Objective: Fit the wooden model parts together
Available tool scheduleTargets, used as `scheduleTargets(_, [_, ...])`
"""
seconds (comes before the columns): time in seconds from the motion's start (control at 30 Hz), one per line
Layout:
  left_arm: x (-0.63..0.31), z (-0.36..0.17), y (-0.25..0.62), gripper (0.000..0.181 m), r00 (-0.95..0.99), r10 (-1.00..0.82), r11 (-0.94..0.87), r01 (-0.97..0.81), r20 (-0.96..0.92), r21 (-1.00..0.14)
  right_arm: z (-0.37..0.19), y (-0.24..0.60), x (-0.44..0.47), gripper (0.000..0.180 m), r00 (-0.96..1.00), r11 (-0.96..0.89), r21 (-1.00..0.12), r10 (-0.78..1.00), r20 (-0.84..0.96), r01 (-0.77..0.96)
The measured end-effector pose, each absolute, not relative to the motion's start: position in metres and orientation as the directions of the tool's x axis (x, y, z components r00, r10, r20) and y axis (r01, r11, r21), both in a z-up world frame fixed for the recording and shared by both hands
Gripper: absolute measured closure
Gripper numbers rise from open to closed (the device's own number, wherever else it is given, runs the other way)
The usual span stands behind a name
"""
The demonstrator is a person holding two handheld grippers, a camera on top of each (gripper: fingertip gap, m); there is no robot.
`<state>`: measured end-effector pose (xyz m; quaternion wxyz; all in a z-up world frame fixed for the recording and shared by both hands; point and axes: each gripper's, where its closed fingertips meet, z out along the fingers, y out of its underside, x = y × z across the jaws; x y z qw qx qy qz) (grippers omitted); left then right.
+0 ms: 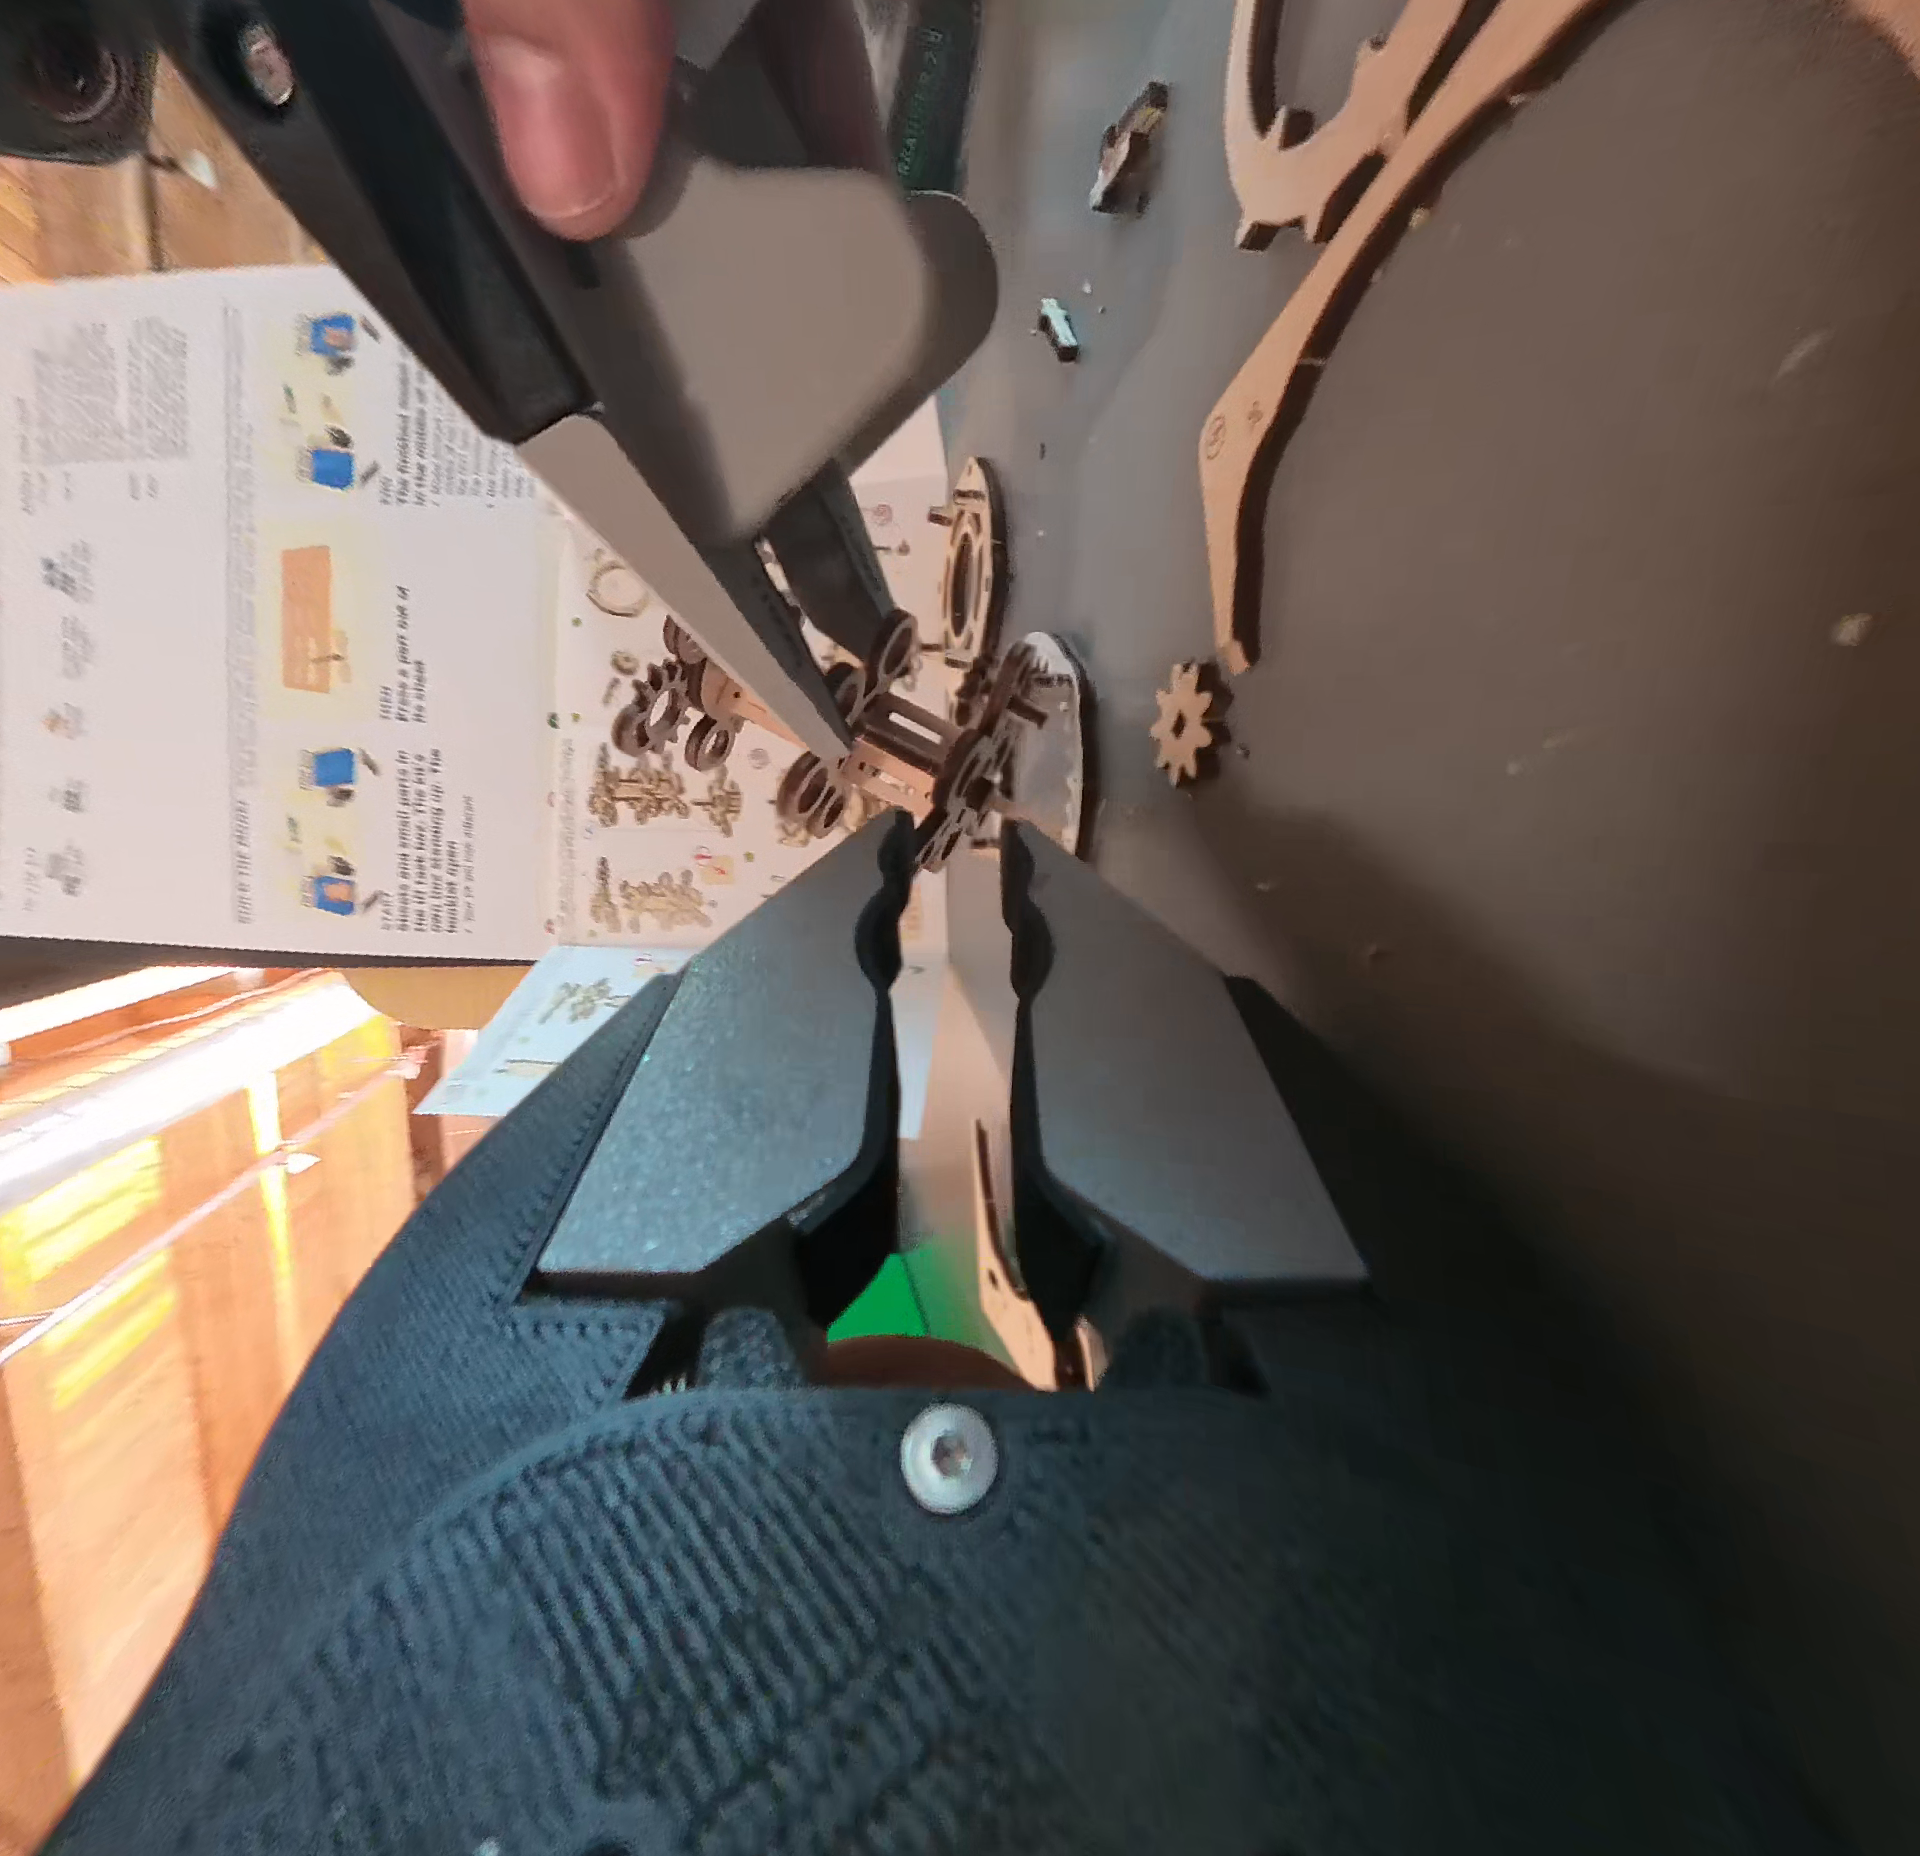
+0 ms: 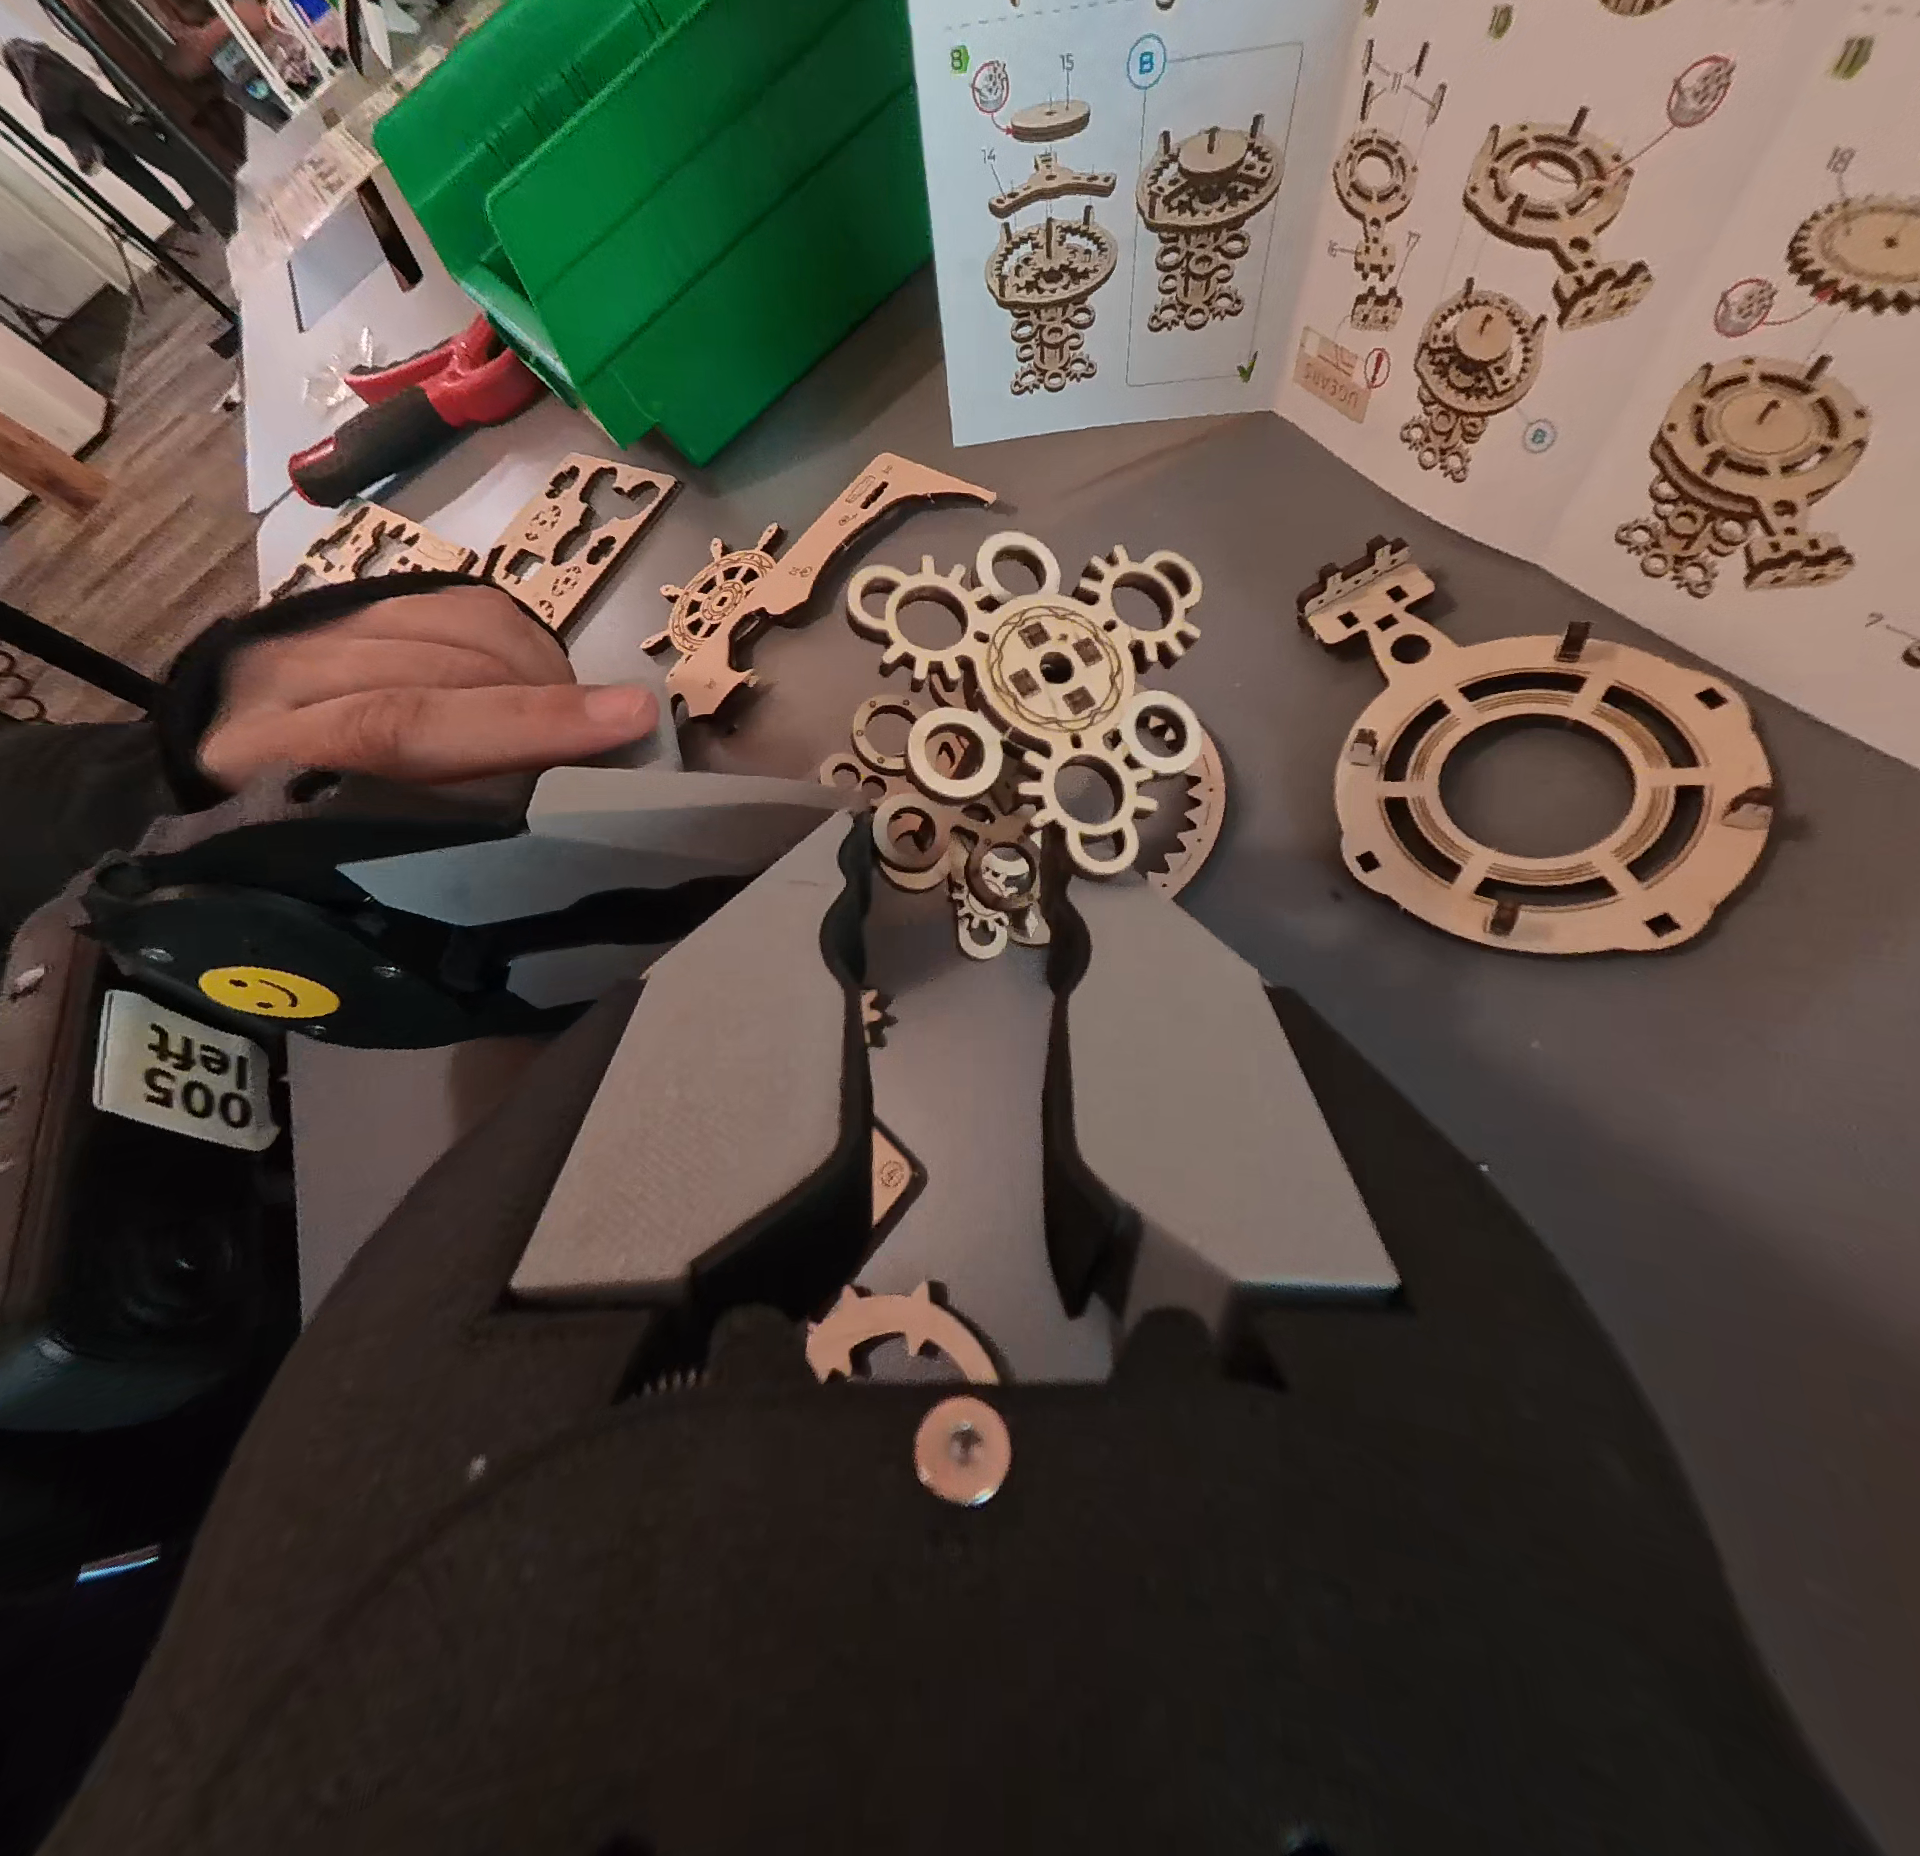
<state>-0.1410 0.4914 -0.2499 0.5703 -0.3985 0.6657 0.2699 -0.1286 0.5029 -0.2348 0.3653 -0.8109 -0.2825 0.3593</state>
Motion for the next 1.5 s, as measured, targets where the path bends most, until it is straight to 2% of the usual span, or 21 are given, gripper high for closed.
scheduleTargets(0.27, [-0.139,-0.244,0.498,0.156,-0.027,-0.172,0.525,-0.848,-0.985,-0.068,-0.233,0.502,-0.123,0.151,0.588,-0.588,-0.789,0.707,-0.393,0.178])
scheduleTargets(0.3, [-0.139,-0.245,0.501,0.156,-0.031,-0.171,0.517,-0.854,-0.985,-0.063,-0.232,0.501,-0.124,0.155,0.577,-0.591,-0.787,0.710,-0.404,0.177])
scheduleTargets(0.33, [-0.139,-0.245,0.503,0.153,-0.033,-0.167,0.512,-0.857,-0.985,-0.058,-0.232,0.500,-0.124,0.172,0.574,-0.590,-0.786,0.713,-0.403,0.182])
scheduleTargets(0.57, [-0.135,-0.248,0.503,0.156,-0.022,-0.185,0.528,-0.846,-0.982,-0.081,-0.239,0.500,-0.124,0.174,0.602,-0.566,-0.791,0.723,-0.340,0.233])
scheduleTargets(0.7, [-0.135,-0.248,0.500,0.160,0.000,-0.217,0.538,-0.834,-0.976,-0.120,-0.239,0.499,-0.125,0.174,0.594,-0.547,-0.798,0.739,-0.319,0.253])
scheduleTargets(1.07, [-0.138,-0.249,0.490,0.151,0.005,-0.383,0.588,-0.770,-0.924,-0.248,-0.239,0.493,-0.130,0.177,0.568,-0.420,-0.823,0.809,-0.150,0.382])
scheduleTargets(1.4, [-0.142,-0.260,0.478,0.175,0.009,-0.650,0.532,-0.709,-0.760,-0.463,-0.238,0.485,-0.131,0.177,0.506,-0.369,-0.828,0.854,-0.122,0.423])
scheduleTargets(1.5, [-0.147,-0.264,0.480,0.180,0.015,-0.655,0.536,-0.696,-0.756,-0.478,-0.231,0.479,-0.131,0.167,0.460,-0.357,-0.843,0.875,-0.150,0.403])
